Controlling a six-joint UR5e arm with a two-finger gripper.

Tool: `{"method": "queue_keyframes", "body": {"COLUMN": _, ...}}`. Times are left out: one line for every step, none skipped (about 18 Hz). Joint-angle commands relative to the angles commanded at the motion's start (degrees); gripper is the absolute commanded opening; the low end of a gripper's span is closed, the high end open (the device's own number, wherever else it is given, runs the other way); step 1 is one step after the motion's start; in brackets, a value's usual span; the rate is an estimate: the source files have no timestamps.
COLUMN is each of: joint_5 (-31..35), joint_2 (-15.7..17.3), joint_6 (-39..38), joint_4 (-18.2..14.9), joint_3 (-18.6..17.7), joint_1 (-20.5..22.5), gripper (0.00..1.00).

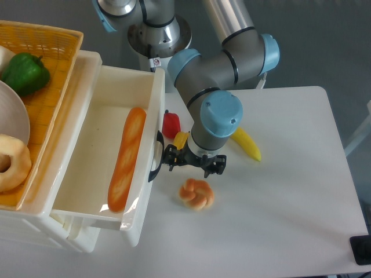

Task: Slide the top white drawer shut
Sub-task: 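Push the drawer front with the gripper into the white cabinet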

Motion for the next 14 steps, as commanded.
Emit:
{"method": "queue_keyframes", "body": {"joint_5": -0.1, "joint_2": 0.0, "joint_6": -0.1, "joint_4": 0.0, "joint_3": 0.0, "joint_1": -0.1, "gripper": 1.00}}
{"method": "queue_keyframes", "body": {"joint_5": -0.1, "joint_2": 0.1, "joint_6": -0.2, "joint_4": -0.1, "joint_3": 0.1, "joint_1": -0.1, "gripper": 1.00}}
{"method": "queue_keyframes", "body": {"joint_5": -0.1, "joint_2": 0.1, "joint_6": -0.3, "joint_4": -0.2, "joint_3": 0.1, "joint_1": -0.1, "gripper": 1.00}}
{"method": "queue_keyframes", "body": {"joint_5": -0.1, "joint_2": 0.1, "joint_6": -0.3, "joint_4": -0.2, "joint_3": 0.1, "joint_1": -0.2, "gripper": 1.00}}
{"method": "queue_keyframes", "body": {"joint_5": -0.2, "joint_2": 0.2, "joint_6": -0.3, "joint_4": -0.2, "joint_3": 0.1, "joint_1": -0.3, "gripper": 1.00}}
{"method": "queue_keyframes", "body": {"joint_5": -0.2, "joint_2": 0.2, "joint_6": -0.4, "joint_4": -0.2, "joint_3": 0.1, "joint_1": -0.6, "gripper": 1.00}}
{"method": "queue_keyframes", "body": {"joint_5": -0.1, "joint_2": 0.2, "joint_6": -0.6, "joint_4": -0.2, "joint_3": 0.1, "joint_1": -0.9, "gripper": 1.00}}
{"method": "queue_keyframes", "body": {"joint_5": -0.1, "joint_2": 0.2, "joint_6": -1.1, "joint_4": -0.2, "joint_3": 0.1, "joint_1": -1.0, "gripper": 1.00}}
{"method": "queue_keyframes", "body": {"joint_5": -0.1, "joint_2": 0.2, "joint_6": -1.3, "joint_4": -0.2, "joint_3": 0.2, "joint_1": -1.1, "gripper": 1.00}}
{"method": "queue_keyframes", "body": {"joint_5": -0.1, "joint_2": 0.2, "joint_6": -1.4, "joint_4": -0.2, "joint_3": 0.3, "joint_1": -1.4, "gripper": 1.00}}
{"method": "queue_keyframes", "body": {"joint_5": -0.1, "joint_2": 0.2, "joint_6": -1.5, "joint_4": -0.2, "joint_3": 0.4, "joint_1": -1.6, "gripper": 1.00}}
{"method": "queue_keyframes", "body": {"joint_5": -0.1, "joint_2": 0.2, "joint_6": -1.8, "joint_4": -0.2, "joint_3": 0.4, "joint_1": -1.7, "gripper": 1.00}}
{"method": "queue_keyframes", "body": {"joint_5": -0.2, "joint_2": 0.2, "joint_6": -1.9, "joint_4": -0.2, "joint_3": 0.4, "joint_1": -2.0, "gripper": 1.00}}
{"method": "queue_keyframes", "body": {"joint_5": -0.1, "joint_2": 0.3, "joint_6": -1.9, "joint_4": -0.2, "joint_3": 0.4, "joint_1": -2.3, "gripper": 1.00}}
